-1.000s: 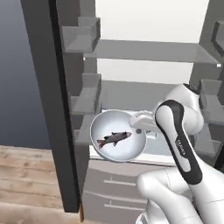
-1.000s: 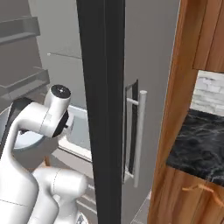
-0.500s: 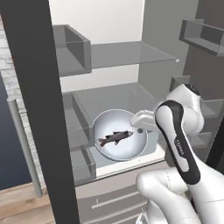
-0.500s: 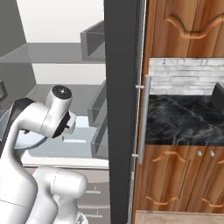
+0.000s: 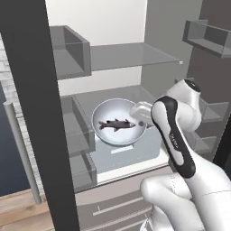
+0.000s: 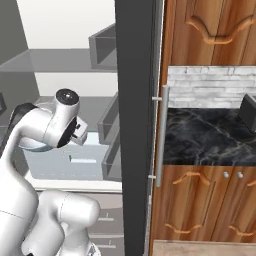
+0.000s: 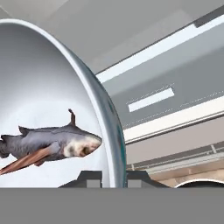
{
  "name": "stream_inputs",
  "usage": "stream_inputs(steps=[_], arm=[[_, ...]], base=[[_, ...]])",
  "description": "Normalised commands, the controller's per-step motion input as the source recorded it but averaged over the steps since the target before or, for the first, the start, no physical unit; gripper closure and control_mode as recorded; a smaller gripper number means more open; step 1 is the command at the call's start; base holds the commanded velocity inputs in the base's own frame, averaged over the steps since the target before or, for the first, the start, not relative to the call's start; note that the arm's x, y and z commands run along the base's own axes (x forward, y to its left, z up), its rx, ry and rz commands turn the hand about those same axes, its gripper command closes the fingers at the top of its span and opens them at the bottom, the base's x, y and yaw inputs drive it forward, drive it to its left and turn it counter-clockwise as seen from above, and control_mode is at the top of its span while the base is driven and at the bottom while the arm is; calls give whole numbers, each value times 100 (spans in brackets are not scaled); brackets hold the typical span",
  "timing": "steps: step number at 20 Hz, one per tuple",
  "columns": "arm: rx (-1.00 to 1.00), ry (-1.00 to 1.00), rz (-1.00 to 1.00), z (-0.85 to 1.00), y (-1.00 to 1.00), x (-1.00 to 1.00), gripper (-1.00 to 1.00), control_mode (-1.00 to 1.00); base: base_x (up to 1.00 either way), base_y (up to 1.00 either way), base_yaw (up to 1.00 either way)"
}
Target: Move the cup from next to the sink to the open cabinet. Then, move the bowl with the fish to the fridge to clear the area for faucet cleaning.
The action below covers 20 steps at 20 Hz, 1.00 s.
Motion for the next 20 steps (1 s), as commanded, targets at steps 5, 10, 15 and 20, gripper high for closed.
stream_inputs(steps=[5, 10, 15, 20], arm=[[3, -22, -68, 100, 26, -9, 100, -100], [28, -29, -55, 100, 0, -64, 100, -100], [46, -12, -37, 100, -10, -34, 100, -100], [51, 23, 2, 76, -14, 31, 100, -100]], base=[[0, 0, 0], [0, 0, 0], [0, 0, 0], [0, 0, 0]])
